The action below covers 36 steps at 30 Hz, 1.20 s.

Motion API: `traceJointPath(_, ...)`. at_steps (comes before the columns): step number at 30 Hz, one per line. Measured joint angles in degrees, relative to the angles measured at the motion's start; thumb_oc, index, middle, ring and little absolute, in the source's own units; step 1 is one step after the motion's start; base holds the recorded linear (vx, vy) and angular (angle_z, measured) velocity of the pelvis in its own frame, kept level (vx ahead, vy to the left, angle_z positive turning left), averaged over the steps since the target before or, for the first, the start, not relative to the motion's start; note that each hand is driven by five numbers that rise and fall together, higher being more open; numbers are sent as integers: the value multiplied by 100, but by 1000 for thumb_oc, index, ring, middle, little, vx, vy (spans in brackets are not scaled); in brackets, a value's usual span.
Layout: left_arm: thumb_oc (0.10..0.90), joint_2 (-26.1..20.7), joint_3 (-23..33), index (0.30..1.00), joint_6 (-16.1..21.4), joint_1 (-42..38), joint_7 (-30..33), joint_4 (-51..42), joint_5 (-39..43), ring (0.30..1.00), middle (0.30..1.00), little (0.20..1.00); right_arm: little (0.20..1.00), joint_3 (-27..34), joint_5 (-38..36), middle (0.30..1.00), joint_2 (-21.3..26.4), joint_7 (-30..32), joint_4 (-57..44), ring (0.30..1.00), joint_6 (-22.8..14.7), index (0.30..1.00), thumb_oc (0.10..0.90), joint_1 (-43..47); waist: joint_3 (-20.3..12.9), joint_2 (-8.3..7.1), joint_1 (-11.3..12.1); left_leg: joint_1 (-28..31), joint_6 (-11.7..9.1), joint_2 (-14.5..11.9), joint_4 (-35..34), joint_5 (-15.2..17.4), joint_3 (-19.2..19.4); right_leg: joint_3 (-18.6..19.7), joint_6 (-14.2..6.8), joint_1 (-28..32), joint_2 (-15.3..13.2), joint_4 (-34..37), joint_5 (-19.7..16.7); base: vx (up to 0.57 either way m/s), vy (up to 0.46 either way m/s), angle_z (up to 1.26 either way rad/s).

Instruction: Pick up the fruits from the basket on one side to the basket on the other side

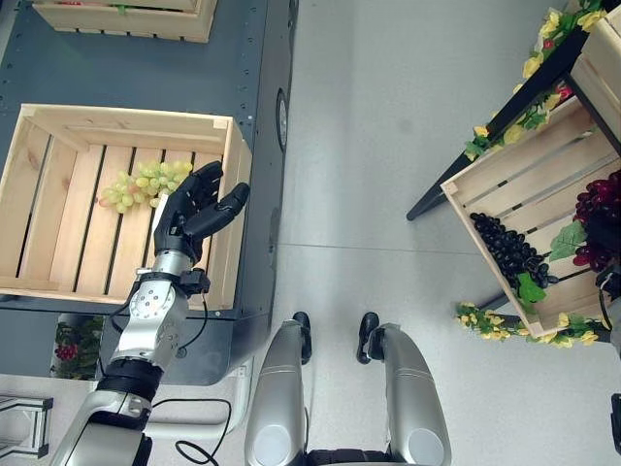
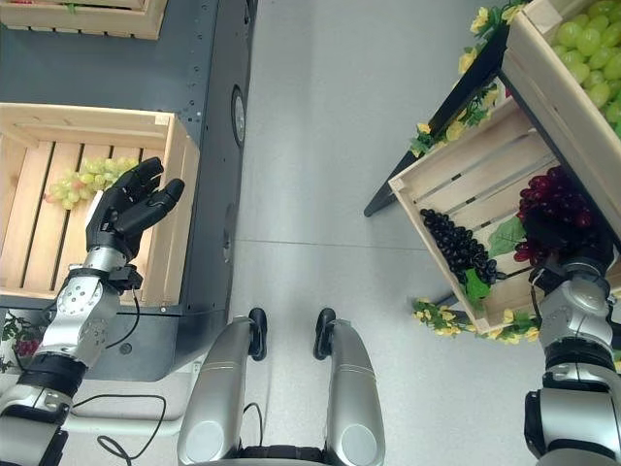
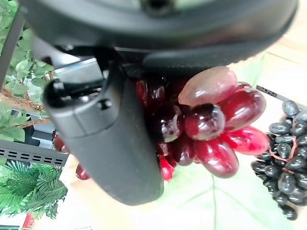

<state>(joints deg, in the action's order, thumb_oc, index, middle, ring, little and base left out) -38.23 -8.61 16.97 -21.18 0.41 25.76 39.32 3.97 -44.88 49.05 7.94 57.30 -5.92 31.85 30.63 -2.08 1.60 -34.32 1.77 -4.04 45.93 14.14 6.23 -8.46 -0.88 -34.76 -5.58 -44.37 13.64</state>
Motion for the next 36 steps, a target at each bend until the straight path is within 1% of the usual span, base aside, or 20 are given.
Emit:
traceJointPath(7,800,-72,-8,900,-22,1,-116,-20,97,900,900,900,900,-97,240,900,0,8,233,900,364,900,800,213,1,-2,29,-6,2,-1,-6,2,-7,3,-3,-6,1,11,-1,0,0,0)
traceJointPath(9,800,-72,-9,900,-26,-1,-139,-25,97,900,900,900,900,-103,268,900,0,12,304,900,383,900,800,233,1,-3,43,-7,3,-1,-10,2,-10,1,-3,-6,1,13,-1,0,0,0)
traceJointPath(10,800,-73,-9,900,-32,-5,-141,-27,97,900,900,900,900,-103,401,900,0,29,362,900,422,900,800,272,1,-3,45,-7,3,-1,-12,2,-10,0,-3,-5,0,16,0,0,0,0)
traceJointPath(18,800,-75,-9,900,-34,-6,-164,-27,126,900,900,900,900,-107,473,900,33,201,435,900,561,900,800,340,1,-10,46,-8,5,-1,-11,3,-10,-2,-4,-1,-4,20,-1,0,0,0)
traceJointPath(20,800,-75,-9,900,-35,-4,-169,-36,150,900,900,900,900,-108,631,900,51,206,436,900,640,900,800,340,2,-19,47,-7,5,-1,-12,3,-11,-3,-4,2,-4,23,-1,0,0,0)
traceJointPath(23,800,-75,-14,900,-37,-5,-174,-55,147,900,900,900,900,-122,681,900,63,205,472,900,817,900,800,340,3,-24,49,-4,5,-1,-13,2,-26,-18,-5,19,-4,31,-2,0,0,0)
traceJointPath(25,800,-75,-16,900,-59,-3,-173,-92,146,900,900,900,900,-251,879,900,75,205,558,900,951,900,800,335,3,-33,62,5,4,1,-17,2,-41,-31,-5,37,-4,39,-2,4,7,2)
traceJointPath(27,800,-78,-58,900,-59,-3,-118,-125,143,900,900,900,900,-302,947,900,75,204,565,900,1000,900,800,328,3,-35,70,8,5,2,-30,0,-40,-33,-10,42,-5,59,-8,16,34,0)
traceJointPath(28,800,-81,-98,900,-59,-3,-61,-153,142,900,900,900,900,-324,1082,900,74,204,563,900,999,900,800,327,3,-35,74,14,6,4,-32,0,-40,-32,-13,53,-8,65,-9,18,35,0)
traceJointPath(30,800,-86,-155,900,-59,0,51,-194,73,900,900,900,900,-423,1096,900,75,204,520,900,982,900,800,327,3,-38,79,34,5,6,-38,0,-42,-39,-17,77,-15,75,-11,26,51,1)
traceJointPath(33,800,-88,-209,900,-40,59,340,-430,-149,900,900,900,900,-495,1124,900,55,218,2,900,858,900,800,82,4,-40,88,54,4,12,-57,-2,-40,-45,-19,96,-37,87,-12,22,51,2)
traceJointPath(34,800,-87,-211,900,1,65,448,-520,-258,900,900,900,900,-496,1167,900,3,219,-191,900,730,900,800,2,4,-40,93,65,-8,15,-63,-10,-44,-58,-20,113,-45,90,-12,31,54,2)
traceJointPath(35,800,-84,-211,900,38,65,484,-552,-282,900,900,900,900,-497,1252,900,-24,219,-244,900,682,900,800,-30,4,-40,92,75,-9,16,-66,-11,-51,-72,-20,126,-48,95,-12,12,49,6)
traceJointPath(36,800,-83,-211,900,166,69,615,-702,-332,900,900,900,900,-500,1396,900,-126,238,-448,900,528,900,800,-194,4,-40,92,99,-8,24,-82,-11,-59,-109,-17,176,-63,124,-9,1,44,10)
